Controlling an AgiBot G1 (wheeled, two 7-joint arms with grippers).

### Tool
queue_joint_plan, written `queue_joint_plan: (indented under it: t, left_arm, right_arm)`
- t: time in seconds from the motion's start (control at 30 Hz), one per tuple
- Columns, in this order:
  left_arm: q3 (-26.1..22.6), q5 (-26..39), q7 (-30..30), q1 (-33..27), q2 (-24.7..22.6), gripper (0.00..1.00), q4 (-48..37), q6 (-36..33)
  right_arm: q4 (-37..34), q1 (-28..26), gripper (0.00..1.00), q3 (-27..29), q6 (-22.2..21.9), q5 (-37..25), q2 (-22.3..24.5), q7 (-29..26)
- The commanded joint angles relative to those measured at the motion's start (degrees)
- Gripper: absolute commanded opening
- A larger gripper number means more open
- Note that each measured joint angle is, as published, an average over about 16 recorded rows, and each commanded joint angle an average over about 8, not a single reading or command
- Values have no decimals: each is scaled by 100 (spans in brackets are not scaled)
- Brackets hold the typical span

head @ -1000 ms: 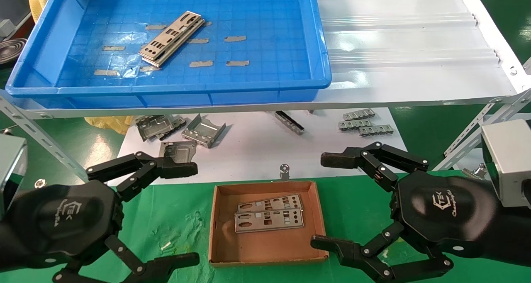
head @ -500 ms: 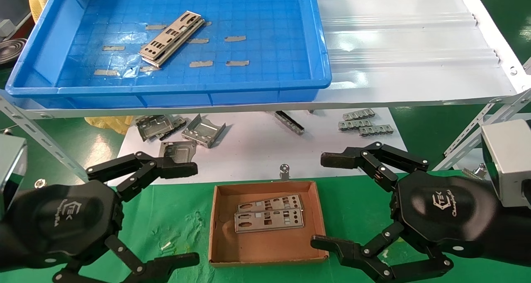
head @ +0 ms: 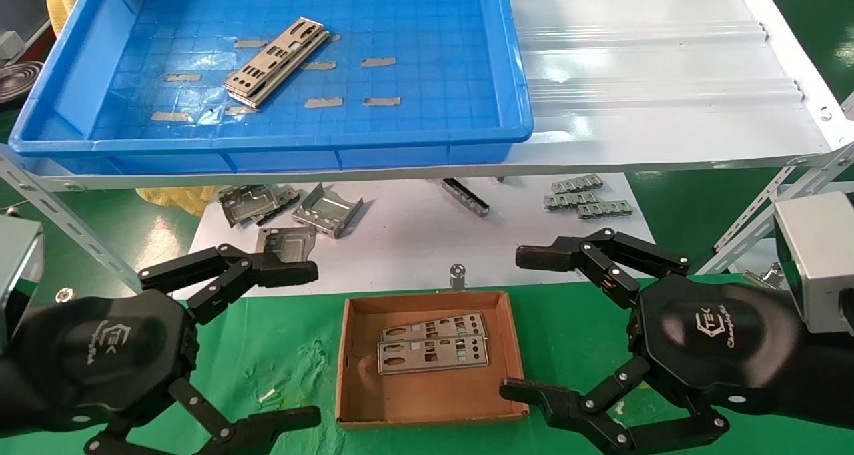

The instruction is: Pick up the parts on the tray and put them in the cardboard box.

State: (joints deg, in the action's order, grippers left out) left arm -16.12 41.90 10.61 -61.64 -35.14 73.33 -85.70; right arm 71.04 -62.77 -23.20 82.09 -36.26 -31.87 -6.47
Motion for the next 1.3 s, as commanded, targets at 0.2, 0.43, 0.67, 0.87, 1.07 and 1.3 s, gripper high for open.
queue_joint_plan:
  t: [0.2, 0.43, 0.67, 0.87, 1.07, 1.3]
  left_arm:
    - [0, 0, 0, 0, 0, 100, 0, 0]
    - [0, 0, 0, 0, 0, 100, 0, 0]
    - [0, 0, 0, 0, 0, 100, 0, 0]
    - [0, 0, 0, 0, 0, 100, 0, 0]
    - [0, 0, 0, 0, 0, 100, 0, 0]
    - [0, 0, 0, 0, 0, 100, 0, 0]
  right_arm:
    - [0, 0, 100, 0, 0, 0, 0, 0]
    - [0, 0, 100, 0, 0, 0, 0, 0]
    - [0, 0, 100, 0, 0, 0, 0, 0]
    - [0, 0, 50, 0, 0, 0, 0, 0]
    - [0, 0, 0, 0, 0, 0, 0, 0]
    - [0, 0, 0, 0, 0, 0, 0, 0]
